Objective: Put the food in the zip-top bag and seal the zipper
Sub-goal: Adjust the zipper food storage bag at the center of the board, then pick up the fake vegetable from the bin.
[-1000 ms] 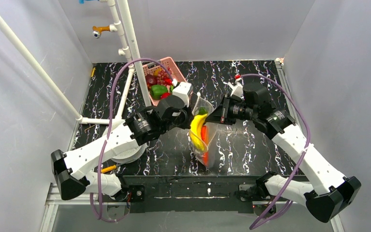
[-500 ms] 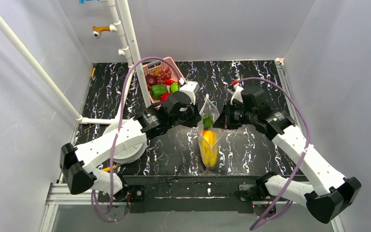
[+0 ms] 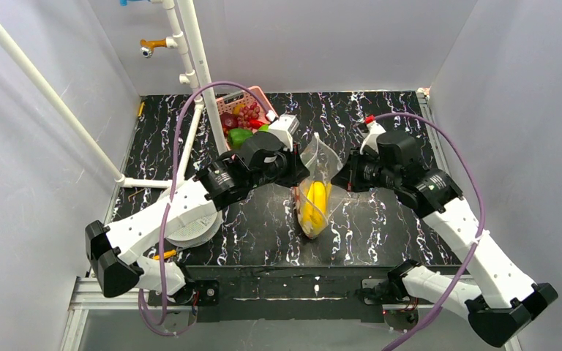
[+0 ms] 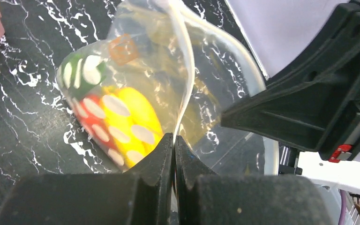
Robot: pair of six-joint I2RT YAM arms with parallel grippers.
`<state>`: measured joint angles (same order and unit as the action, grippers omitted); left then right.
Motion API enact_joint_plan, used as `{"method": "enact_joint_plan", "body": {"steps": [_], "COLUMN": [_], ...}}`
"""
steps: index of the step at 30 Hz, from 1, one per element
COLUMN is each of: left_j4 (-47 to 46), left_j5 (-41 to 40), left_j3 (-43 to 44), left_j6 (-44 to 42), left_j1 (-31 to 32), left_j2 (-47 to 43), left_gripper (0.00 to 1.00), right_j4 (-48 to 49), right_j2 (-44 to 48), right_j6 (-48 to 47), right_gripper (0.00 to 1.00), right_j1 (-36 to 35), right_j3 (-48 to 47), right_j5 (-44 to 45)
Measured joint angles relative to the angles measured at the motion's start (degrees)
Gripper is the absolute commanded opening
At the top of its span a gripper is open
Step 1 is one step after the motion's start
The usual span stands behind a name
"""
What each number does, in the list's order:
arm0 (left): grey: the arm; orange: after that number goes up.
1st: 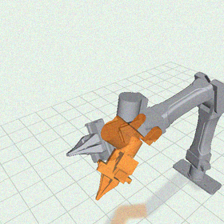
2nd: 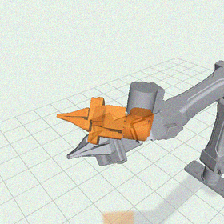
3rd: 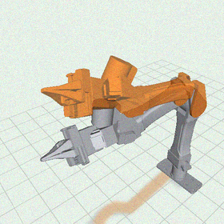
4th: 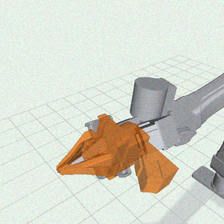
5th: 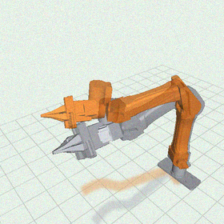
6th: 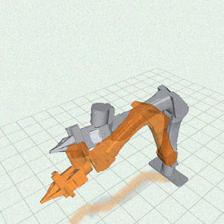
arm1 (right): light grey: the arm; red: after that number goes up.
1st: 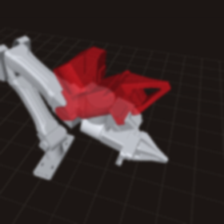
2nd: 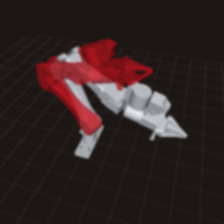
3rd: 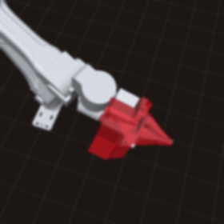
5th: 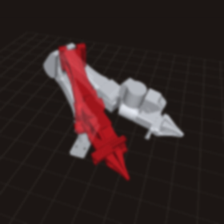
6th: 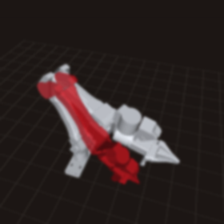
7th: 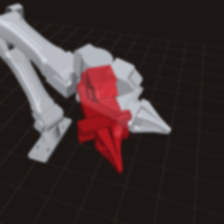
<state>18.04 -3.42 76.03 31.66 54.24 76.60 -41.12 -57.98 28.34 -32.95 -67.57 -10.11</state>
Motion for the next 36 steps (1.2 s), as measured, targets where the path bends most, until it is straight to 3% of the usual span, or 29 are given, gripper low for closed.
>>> {"method": "enact_joint_plan", "body": {"steps": [6,7,10,15,21,26,36], "left_j4": [2.58,3.32,4.33,4.68,5.46,8.31,12.13], "left_j5": [-0.66,-0.63,-0.31,2.14,4.9,0.96,-11.76], "left_j3": [0.02,0.02,0.02,1.57,6.38,12.81,25.16], "left_j6": [1.86,2.08,2.4,2.69,-0.48,-5.51,-16.57], "left_j1": [-0.44,-0.55,-1.22,-3.39,-5.14,-5.11,-7.56], "left_j2": [2.01,2.54,2.86,2.82,2.82,4.72,24.33], "left_gripper": [0.0,0.06,0.54,0.82,0.9,0.93,0.94], "right_j4": [0.66,0.46,-0.04,-1.16,-4.22,-6.49,-8.04], "right_j2": [2.14,1.84,1.36,2.51,3.89,4.09,7.72], "right_j6": [1.53,1.68,1.75,1.73,1.75,1.25,-0.22], "right_gripper": [0.01,0.01,0.01,0.01,0.01,0.01,0.01], "right_j1": [0.0,0.0,0.0,0.0,0.0,0.07,0.28], "right_j3": [5.38,6.21,7.08,7.04,6.03,4.87,4.79], "right_j5": [5.11,5.95,8.52,12.85,19.76,25.75,30.14]}}
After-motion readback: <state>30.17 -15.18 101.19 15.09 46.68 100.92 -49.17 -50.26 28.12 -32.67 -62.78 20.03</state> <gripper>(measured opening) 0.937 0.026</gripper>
